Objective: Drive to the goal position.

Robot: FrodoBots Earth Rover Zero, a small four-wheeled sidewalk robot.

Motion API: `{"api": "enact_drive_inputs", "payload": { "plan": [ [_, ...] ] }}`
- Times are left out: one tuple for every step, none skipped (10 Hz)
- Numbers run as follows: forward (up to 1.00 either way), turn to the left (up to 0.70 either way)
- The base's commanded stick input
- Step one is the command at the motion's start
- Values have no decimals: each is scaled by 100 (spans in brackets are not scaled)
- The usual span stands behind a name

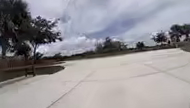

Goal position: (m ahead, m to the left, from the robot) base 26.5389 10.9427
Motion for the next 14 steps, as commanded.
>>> {"api": "enact_drive_inputs", "payload": {
  "plan": [
    [85, 0],
    [85, 0],
    [85, 0],
    [85, 0],
    [85, 0],
    [85, 0],
    [85, 0],
    [85, 0],
    [85, 0],
    [85, 0],
    [85, 0],
    [85, 0],
    [85, 0],
    [85, 0]
  ]
}}
